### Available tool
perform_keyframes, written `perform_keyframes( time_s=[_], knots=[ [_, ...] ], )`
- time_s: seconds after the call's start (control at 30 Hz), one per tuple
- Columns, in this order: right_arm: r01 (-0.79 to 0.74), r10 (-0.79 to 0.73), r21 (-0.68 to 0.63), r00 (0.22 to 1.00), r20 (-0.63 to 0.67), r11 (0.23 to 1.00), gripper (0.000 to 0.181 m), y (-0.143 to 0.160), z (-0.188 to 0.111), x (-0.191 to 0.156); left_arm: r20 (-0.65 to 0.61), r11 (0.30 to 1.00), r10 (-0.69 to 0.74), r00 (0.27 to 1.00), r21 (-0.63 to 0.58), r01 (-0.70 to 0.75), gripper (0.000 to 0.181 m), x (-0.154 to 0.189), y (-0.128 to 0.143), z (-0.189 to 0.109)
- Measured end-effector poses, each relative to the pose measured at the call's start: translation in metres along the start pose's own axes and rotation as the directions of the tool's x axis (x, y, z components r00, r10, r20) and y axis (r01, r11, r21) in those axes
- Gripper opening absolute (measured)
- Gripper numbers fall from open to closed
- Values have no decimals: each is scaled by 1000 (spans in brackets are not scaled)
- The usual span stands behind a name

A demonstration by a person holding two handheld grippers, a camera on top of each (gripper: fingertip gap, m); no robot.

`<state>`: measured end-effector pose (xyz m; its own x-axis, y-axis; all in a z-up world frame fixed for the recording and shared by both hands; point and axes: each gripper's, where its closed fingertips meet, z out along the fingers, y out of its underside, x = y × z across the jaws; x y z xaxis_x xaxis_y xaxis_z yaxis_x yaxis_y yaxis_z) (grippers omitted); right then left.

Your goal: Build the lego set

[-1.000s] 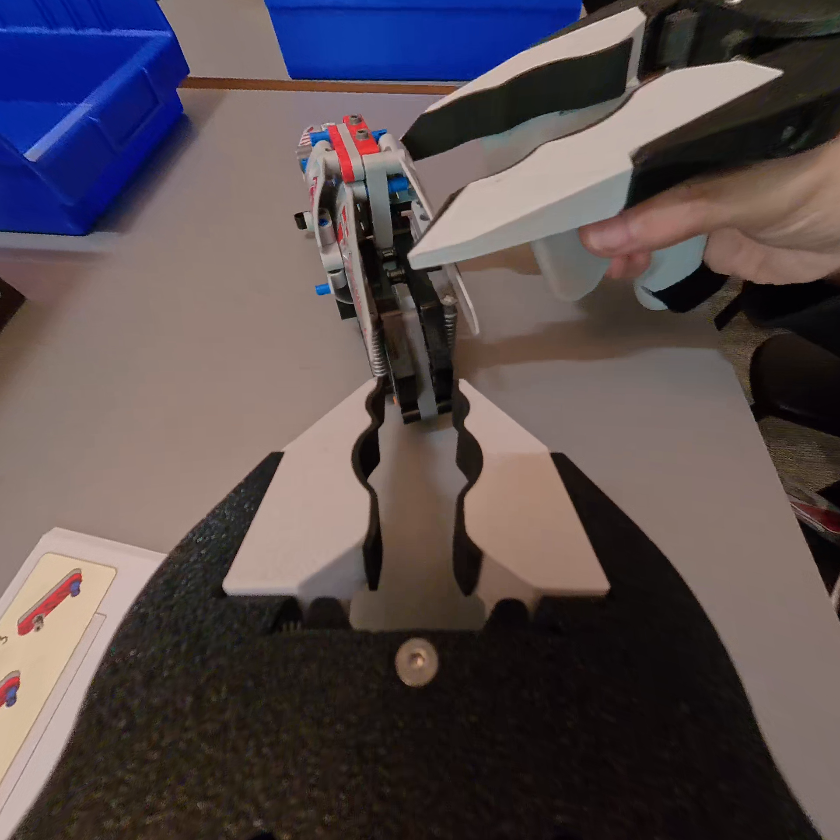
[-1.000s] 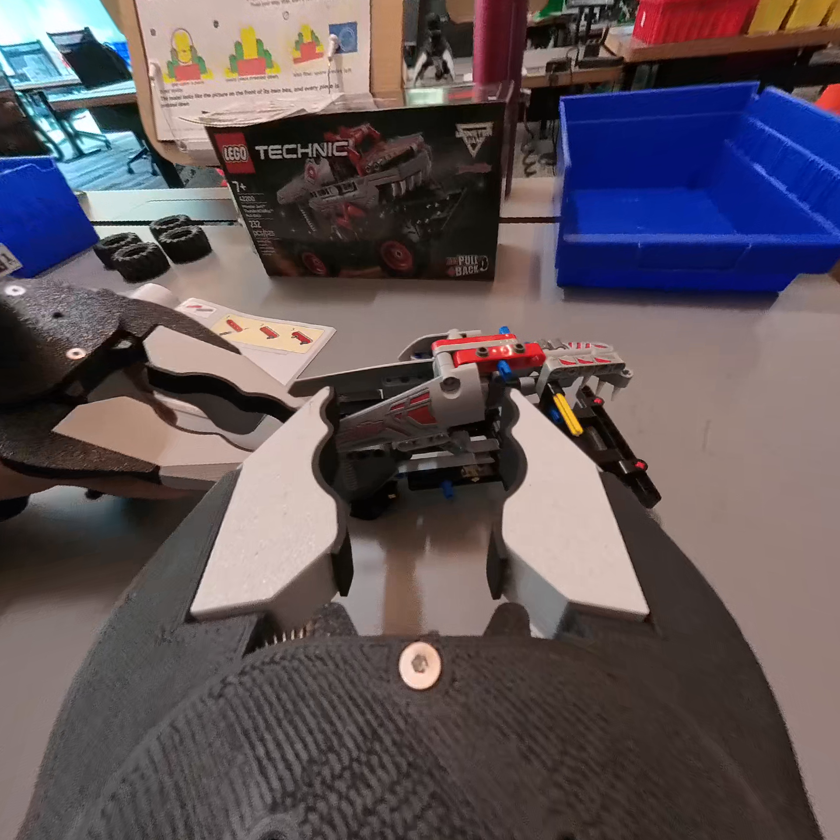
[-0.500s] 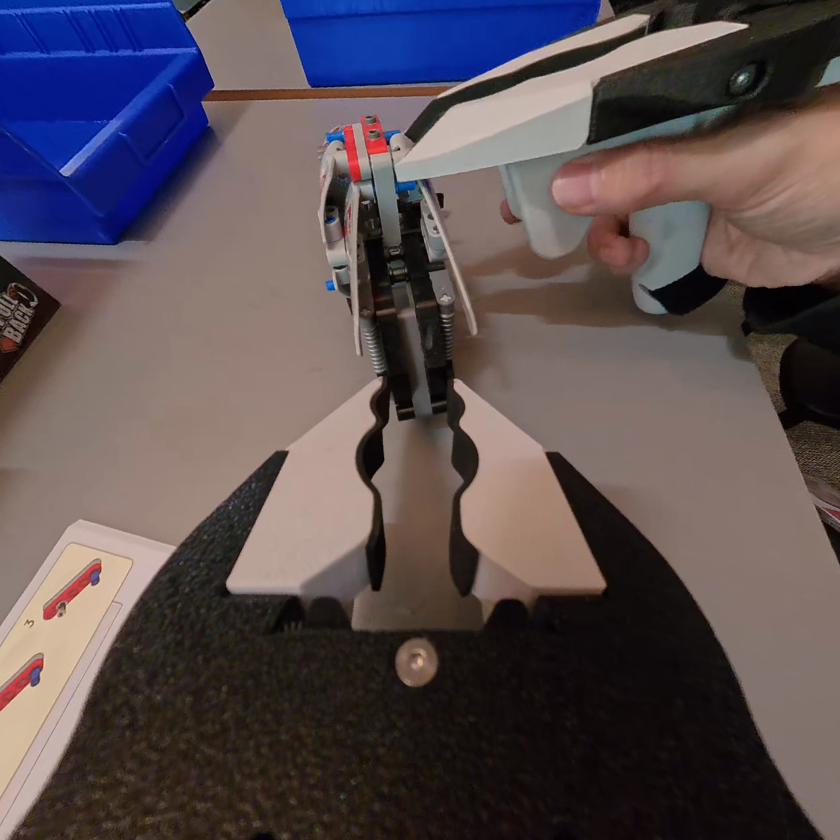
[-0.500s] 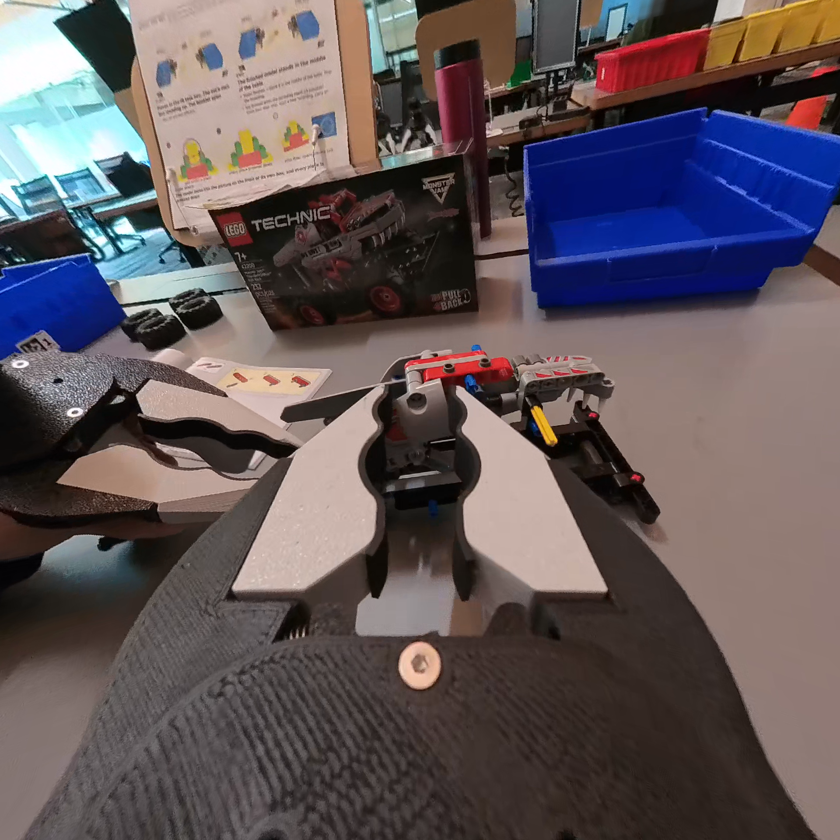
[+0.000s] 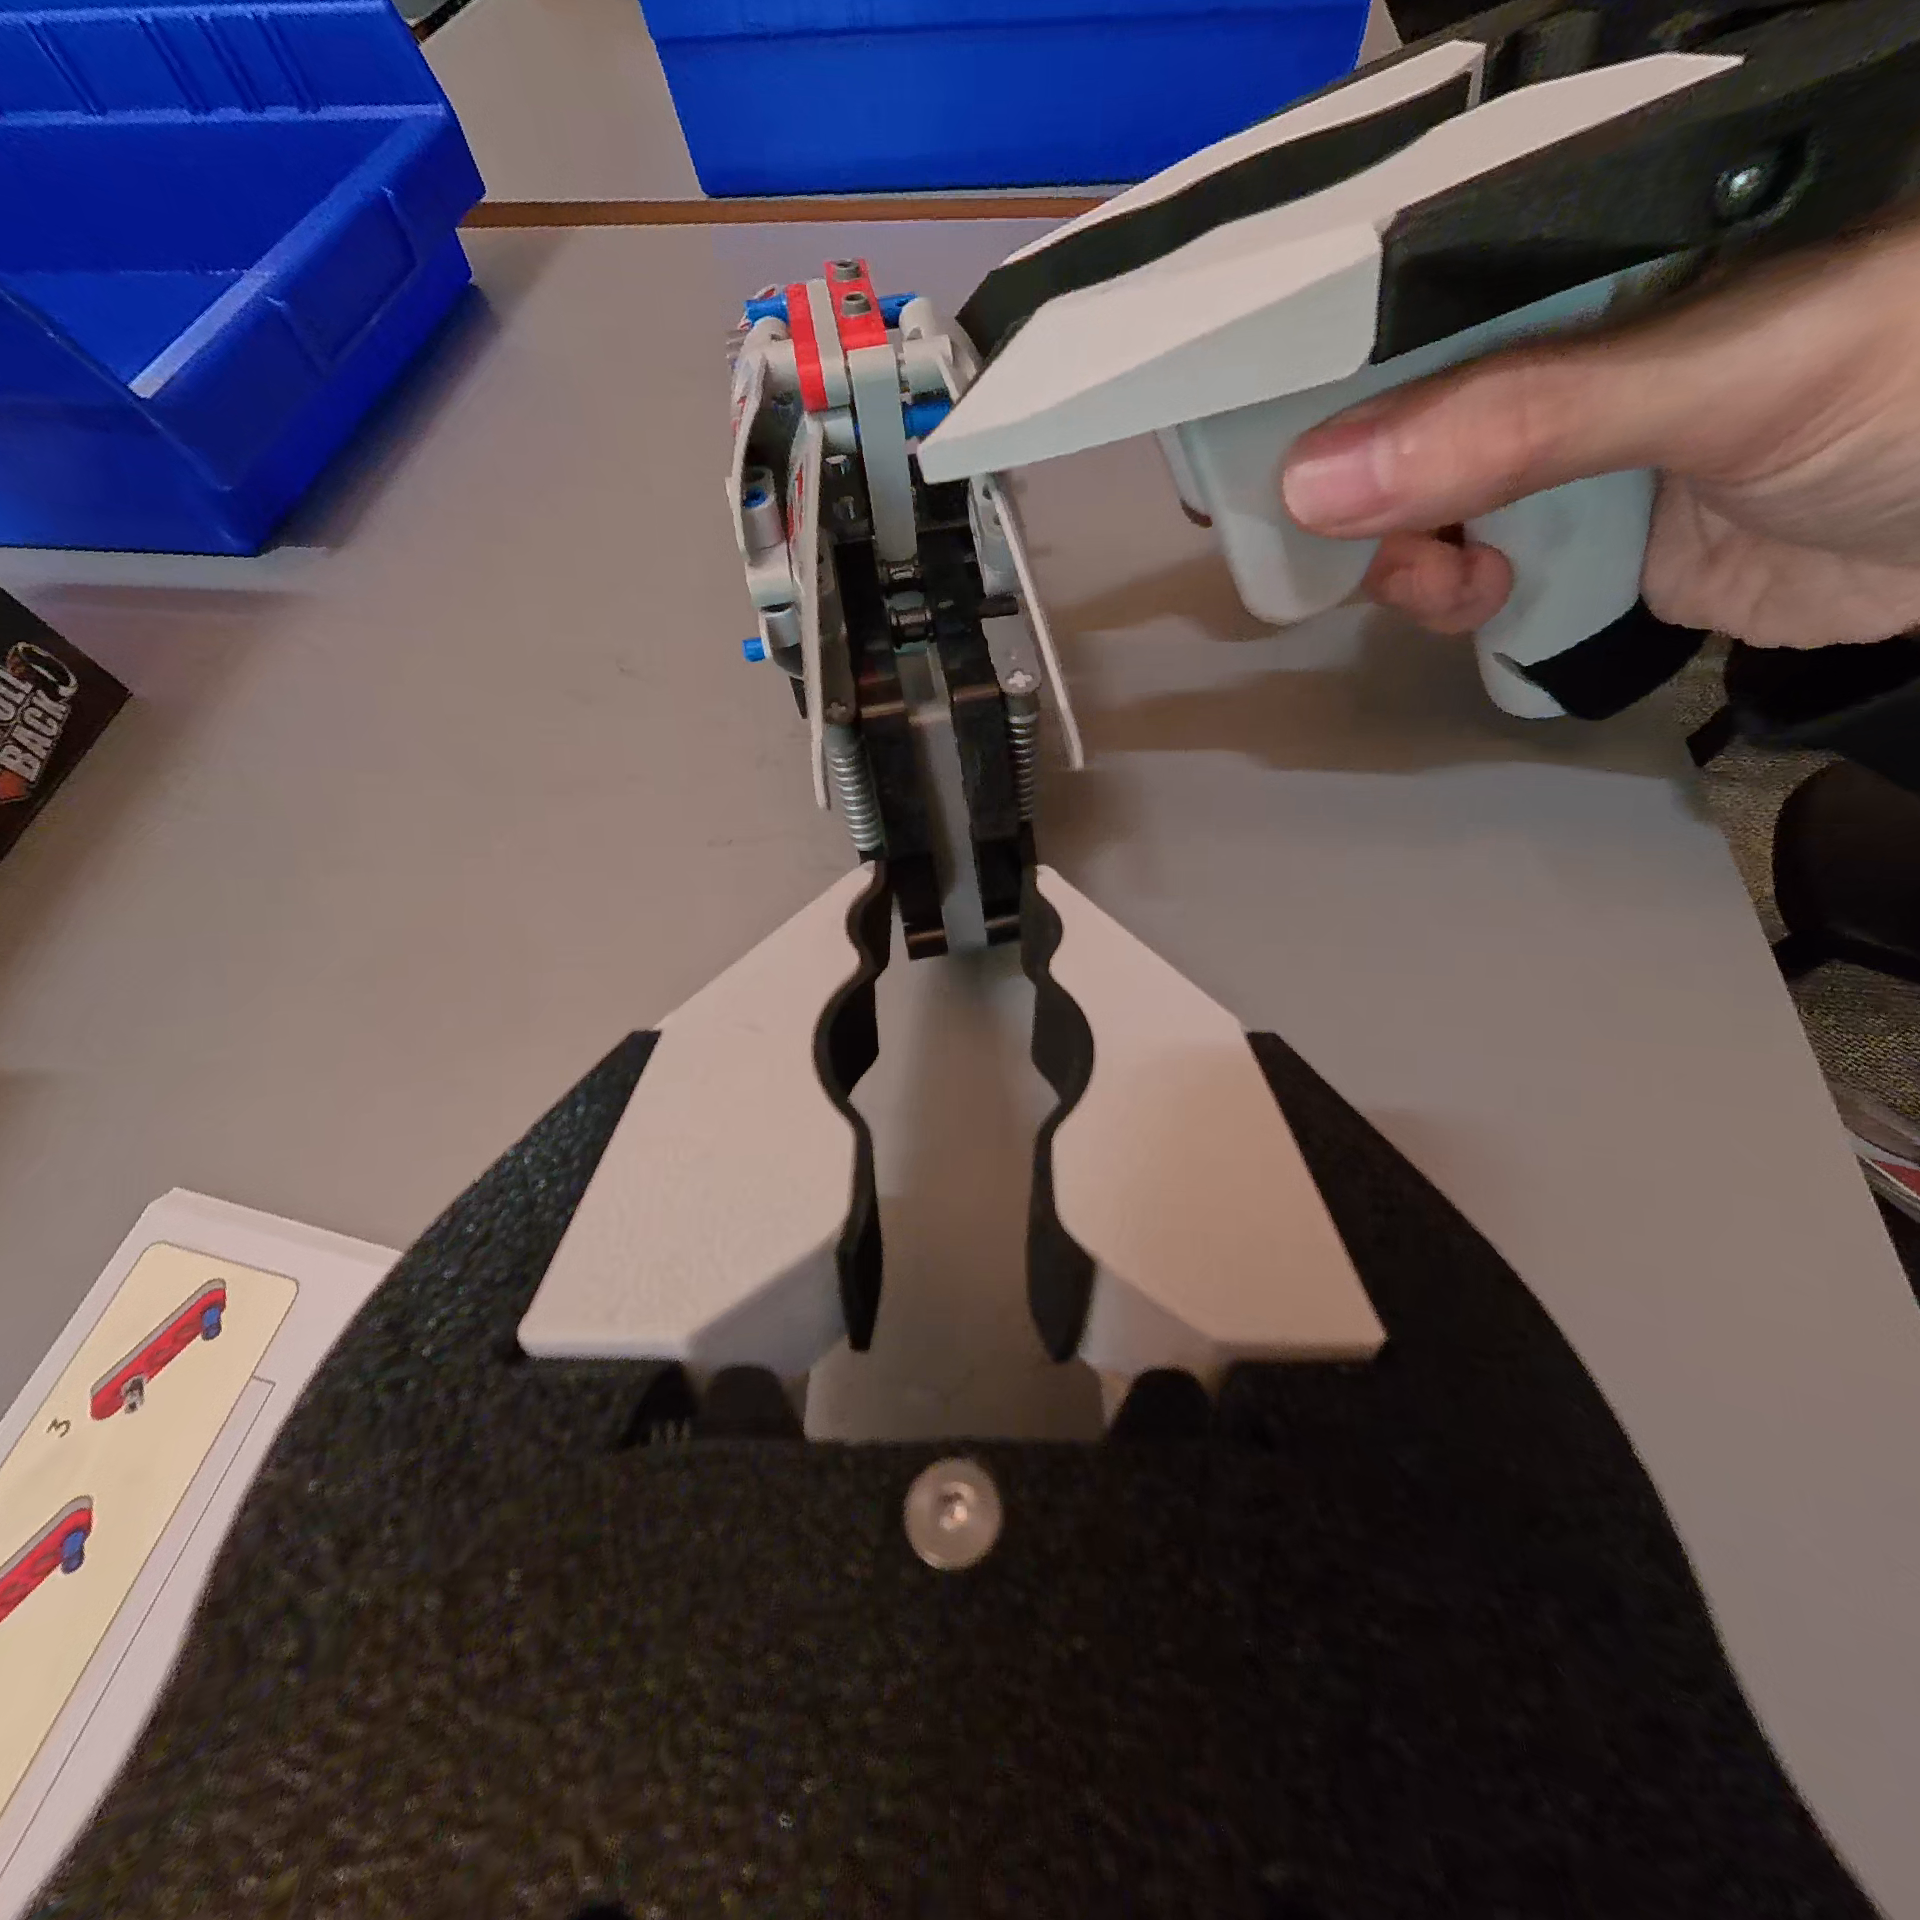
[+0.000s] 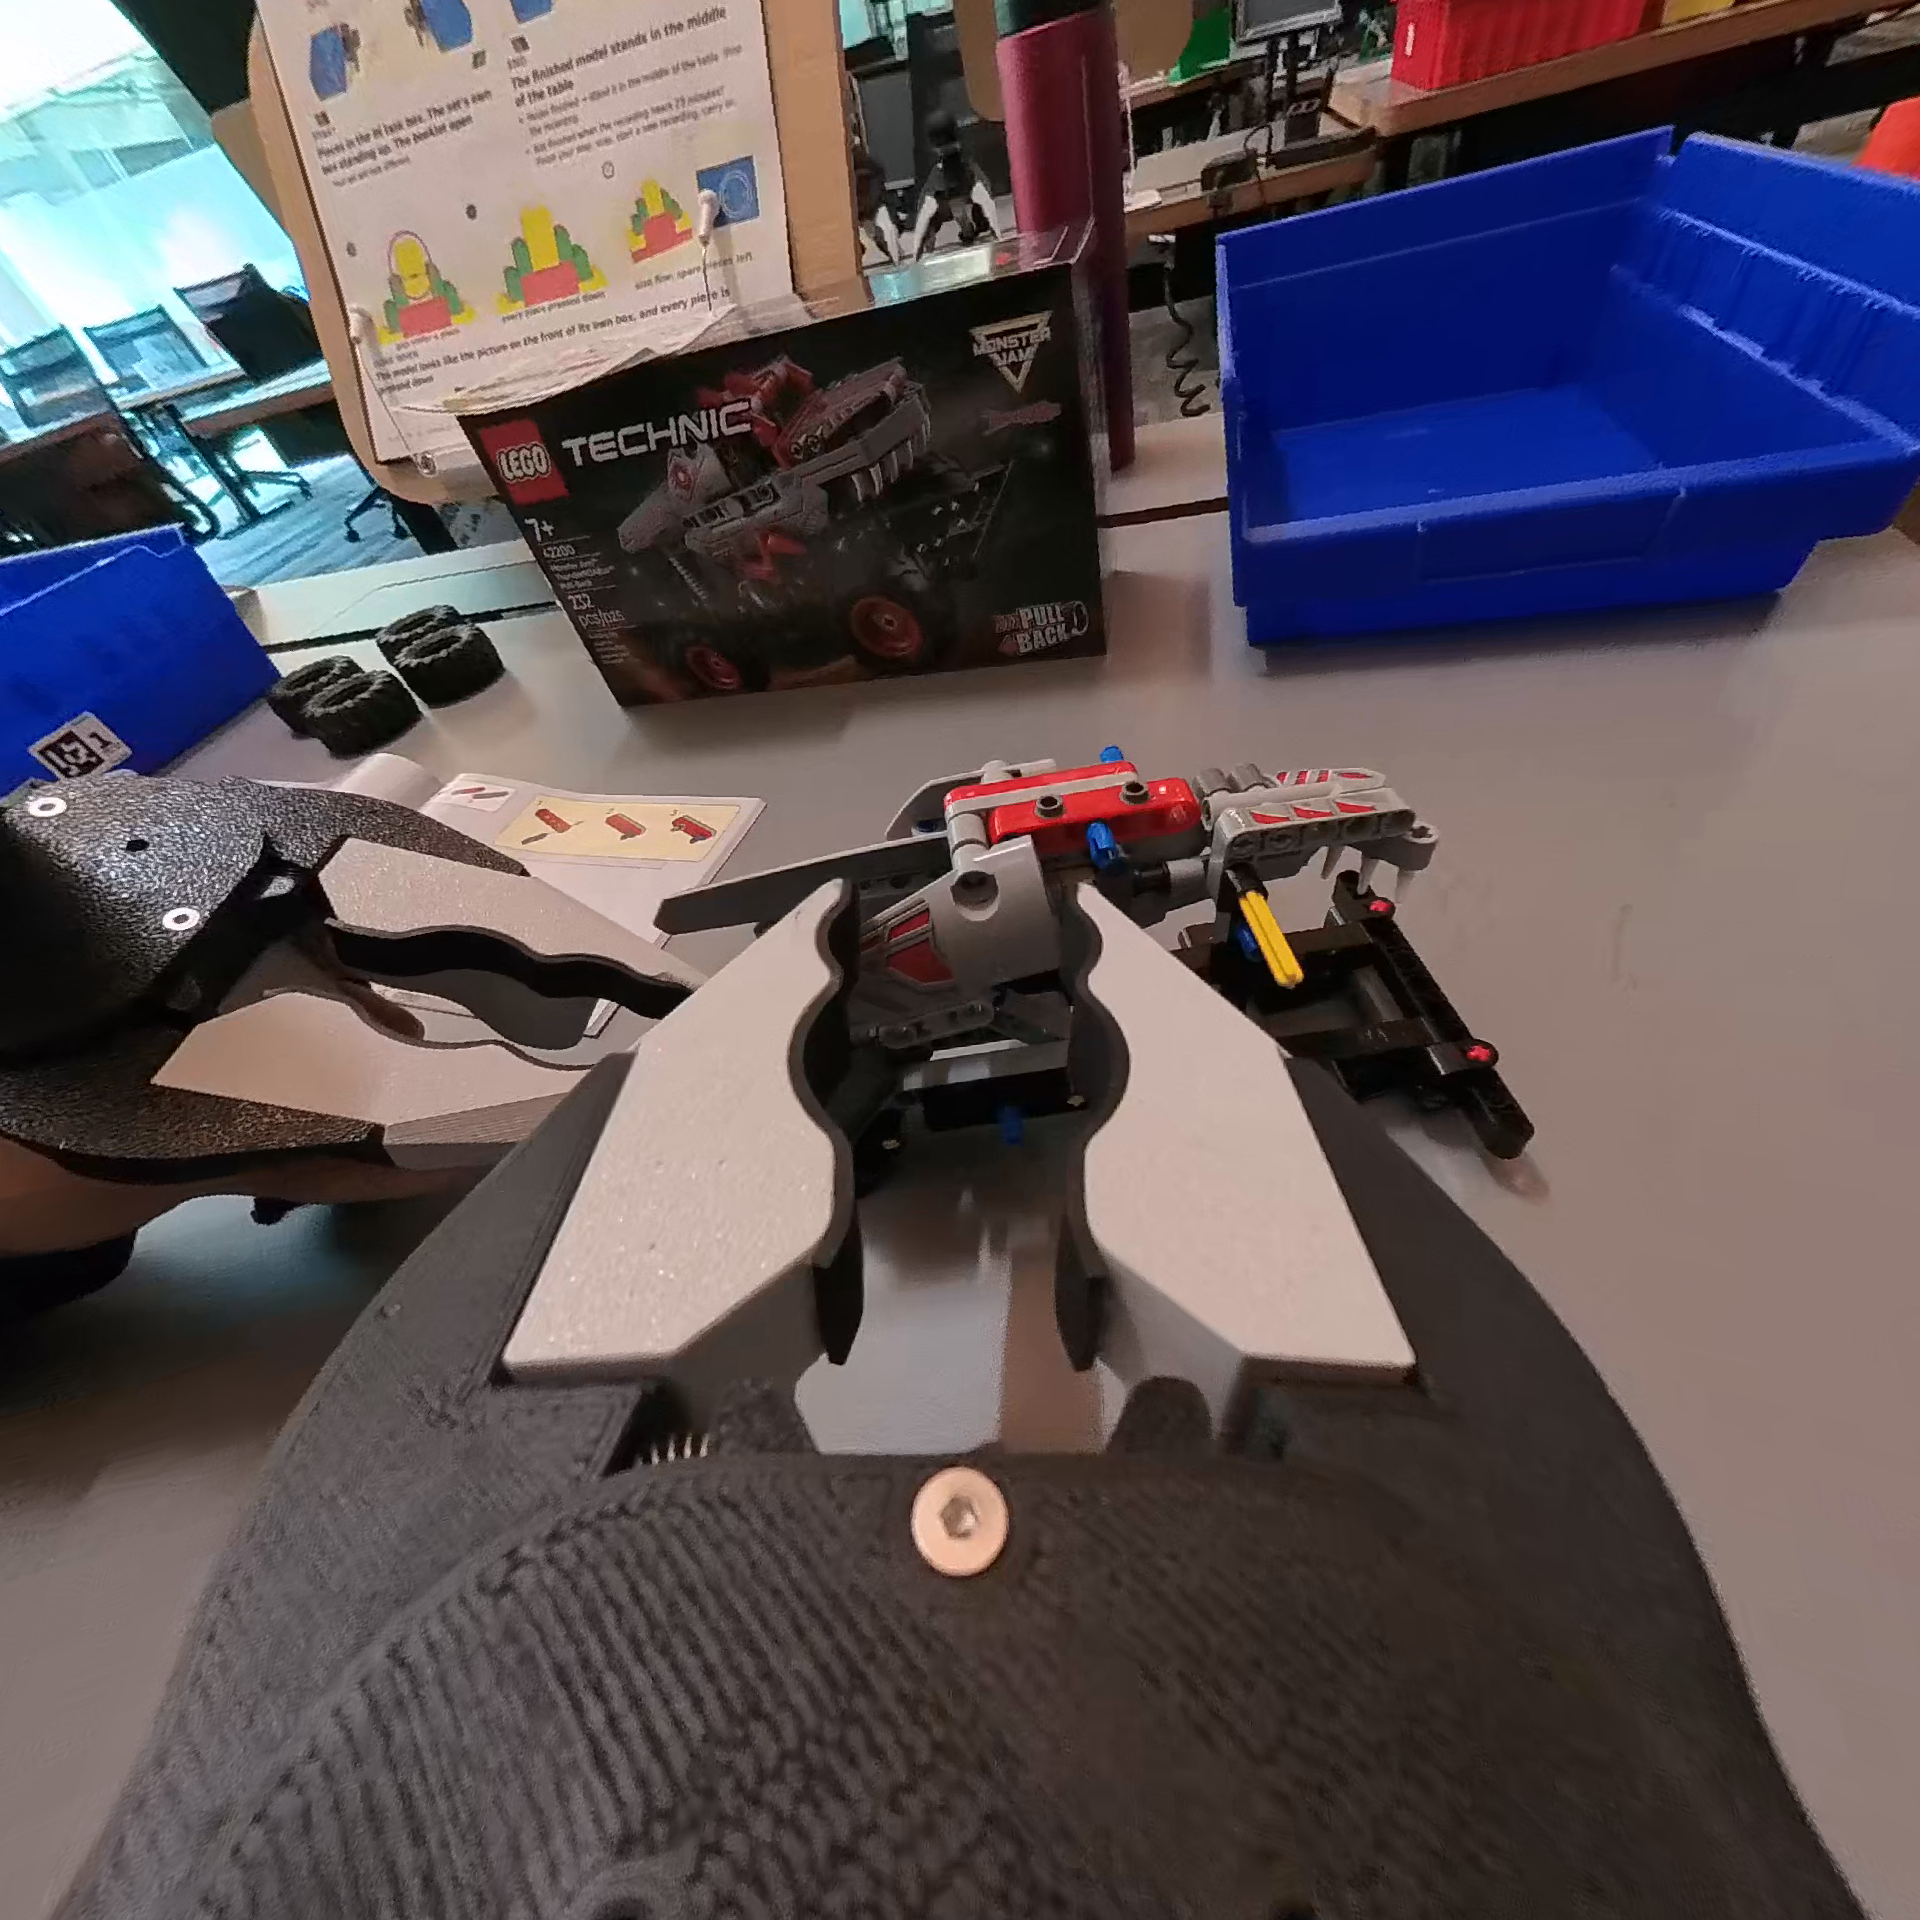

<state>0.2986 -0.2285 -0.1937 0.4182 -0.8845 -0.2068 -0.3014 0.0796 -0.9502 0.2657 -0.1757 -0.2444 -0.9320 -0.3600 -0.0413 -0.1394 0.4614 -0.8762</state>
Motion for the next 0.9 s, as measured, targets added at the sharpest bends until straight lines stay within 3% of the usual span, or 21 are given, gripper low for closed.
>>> perform_keyframes(
  time_s=[0.23, 0.43, 0.63, 0.9],
  knots=[
    [-22, 24, 57, 999, -30, 998, 26, -4, -8, 3, 8, 1000, -4, 1000, -1, 4, 22, -1, 0, 0],
    [-8, 10, 32, 998, -63, 999, 34, -1, -7, 1, 11, 1000, -5, 1000, -3, 5, 22, -2, 1, 0],
    [26, -26, -12, 999, -34, 1000, 61, 8, -2, -11, 12, 1000, -6, 1000, -4, 6, 22, -2, 1, 0],
    [195, -195, -20, 981, 10, 981, 98, 15, 6, -27, 11, 1000, -11, 1000, -5, 11, 22, -2, 1, 0]
  ],
)
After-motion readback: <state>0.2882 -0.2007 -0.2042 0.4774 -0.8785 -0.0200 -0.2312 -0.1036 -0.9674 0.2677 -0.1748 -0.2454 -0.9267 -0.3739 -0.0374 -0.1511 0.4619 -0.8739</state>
